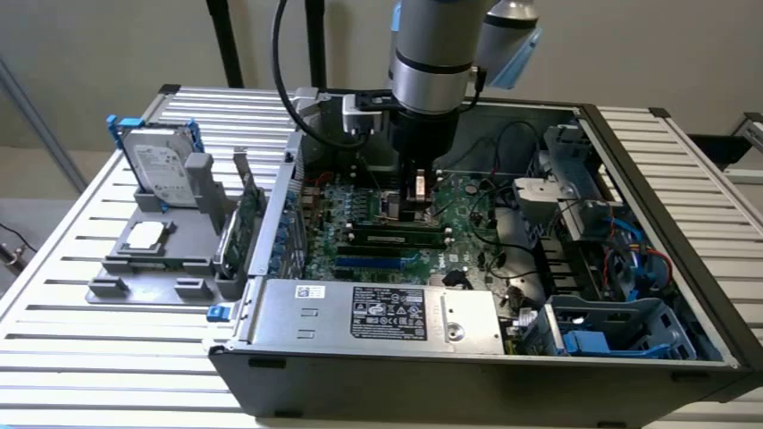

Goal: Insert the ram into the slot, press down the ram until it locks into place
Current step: 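Press down the ram until it locks into place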

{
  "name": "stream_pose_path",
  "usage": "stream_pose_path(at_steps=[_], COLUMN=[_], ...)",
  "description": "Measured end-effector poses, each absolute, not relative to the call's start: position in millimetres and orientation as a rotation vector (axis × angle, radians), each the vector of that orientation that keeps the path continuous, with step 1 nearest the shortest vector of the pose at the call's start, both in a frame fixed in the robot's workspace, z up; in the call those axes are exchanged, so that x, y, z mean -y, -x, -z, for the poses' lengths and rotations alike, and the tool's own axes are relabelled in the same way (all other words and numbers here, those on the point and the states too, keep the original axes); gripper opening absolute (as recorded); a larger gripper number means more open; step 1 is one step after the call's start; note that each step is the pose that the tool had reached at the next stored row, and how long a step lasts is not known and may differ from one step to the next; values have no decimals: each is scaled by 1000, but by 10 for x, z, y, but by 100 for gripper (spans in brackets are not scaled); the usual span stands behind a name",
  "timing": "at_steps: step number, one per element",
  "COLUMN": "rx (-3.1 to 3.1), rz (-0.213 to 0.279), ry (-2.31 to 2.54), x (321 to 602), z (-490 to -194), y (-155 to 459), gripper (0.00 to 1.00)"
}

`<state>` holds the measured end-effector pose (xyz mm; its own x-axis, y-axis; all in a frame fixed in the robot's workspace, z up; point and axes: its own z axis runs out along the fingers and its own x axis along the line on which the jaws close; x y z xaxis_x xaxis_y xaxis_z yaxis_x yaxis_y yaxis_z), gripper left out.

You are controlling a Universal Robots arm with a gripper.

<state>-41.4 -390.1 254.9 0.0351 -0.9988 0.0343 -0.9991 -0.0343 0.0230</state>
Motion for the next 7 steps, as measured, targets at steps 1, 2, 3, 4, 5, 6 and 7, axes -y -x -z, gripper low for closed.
stream_pose_path(at_steps=[1,2,3,4,5,6,7], rx=[2154,2154,2153,2153,2152,2152,2151], rz=[-14,-15,-16,-17,-18,-19,-20], ry=[-2230,-2230,-2229,-2229,-2228,-2228,-2227], x=[3901,3901,3901,3901,3901,3901,3901], z=[-2550,-2549,-2550,-2549,-2549,-2549,-2549], y=[414,414,414,414,414,414,414], gripper=[11,11,11,11,11,11,11])
